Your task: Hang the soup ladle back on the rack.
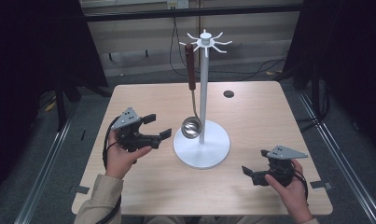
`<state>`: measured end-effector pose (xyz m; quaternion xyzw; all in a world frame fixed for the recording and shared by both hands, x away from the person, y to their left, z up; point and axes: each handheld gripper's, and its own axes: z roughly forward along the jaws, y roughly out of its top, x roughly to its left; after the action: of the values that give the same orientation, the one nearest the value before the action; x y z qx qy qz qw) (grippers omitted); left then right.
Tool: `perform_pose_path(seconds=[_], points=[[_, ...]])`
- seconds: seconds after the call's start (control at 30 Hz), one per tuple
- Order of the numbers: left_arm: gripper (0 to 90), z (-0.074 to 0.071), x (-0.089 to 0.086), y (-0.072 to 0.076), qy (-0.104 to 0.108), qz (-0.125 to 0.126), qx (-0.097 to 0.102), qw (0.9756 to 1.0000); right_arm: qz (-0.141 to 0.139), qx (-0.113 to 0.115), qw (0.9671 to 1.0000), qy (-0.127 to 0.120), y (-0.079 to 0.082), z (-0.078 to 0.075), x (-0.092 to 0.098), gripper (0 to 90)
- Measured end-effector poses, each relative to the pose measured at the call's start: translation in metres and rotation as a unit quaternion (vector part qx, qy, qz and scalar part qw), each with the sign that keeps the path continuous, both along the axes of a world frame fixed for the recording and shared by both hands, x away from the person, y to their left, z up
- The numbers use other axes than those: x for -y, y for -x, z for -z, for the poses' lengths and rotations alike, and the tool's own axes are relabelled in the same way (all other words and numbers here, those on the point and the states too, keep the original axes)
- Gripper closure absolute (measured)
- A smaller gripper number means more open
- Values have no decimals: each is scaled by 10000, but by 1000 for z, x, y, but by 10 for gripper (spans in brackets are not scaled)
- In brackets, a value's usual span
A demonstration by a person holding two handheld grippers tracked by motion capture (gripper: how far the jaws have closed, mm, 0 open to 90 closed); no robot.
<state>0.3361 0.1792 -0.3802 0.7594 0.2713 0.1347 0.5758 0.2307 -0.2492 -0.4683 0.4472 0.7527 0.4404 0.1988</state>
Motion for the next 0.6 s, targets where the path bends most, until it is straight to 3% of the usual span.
perform_pose_path(seconds=[0.6], points=[[144, 28, -12, 6, -99, -104, -239, 9996, -37, -11, 10000, 17, 1, 0, 0, 22]])
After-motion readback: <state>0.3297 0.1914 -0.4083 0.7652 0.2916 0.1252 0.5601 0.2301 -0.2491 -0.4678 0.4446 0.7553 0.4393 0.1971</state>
